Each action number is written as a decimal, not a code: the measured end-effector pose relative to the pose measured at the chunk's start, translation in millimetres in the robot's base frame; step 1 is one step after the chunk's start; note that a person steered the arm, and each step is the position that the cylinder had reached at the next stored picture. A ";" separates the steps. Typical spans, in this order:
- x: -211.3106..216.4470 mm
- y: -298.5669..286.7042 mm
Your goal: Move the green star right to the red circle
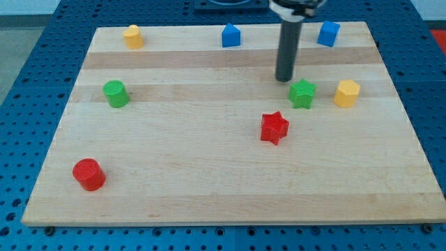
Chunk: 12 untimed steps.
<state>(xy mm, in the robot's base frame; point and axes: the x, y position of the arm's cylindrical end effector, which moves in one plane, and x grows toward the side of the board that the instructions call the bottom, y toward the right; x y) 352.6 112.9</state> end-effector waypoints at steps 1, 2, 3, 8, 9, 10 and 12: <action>0.0 21.5; 2.0 24.6; 11.9 24.6; 52.8 0.4; 56.3 -3.5; 59.8 12.9; 77.9 30.8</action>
<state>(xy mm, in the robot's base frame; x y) 430.4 143.7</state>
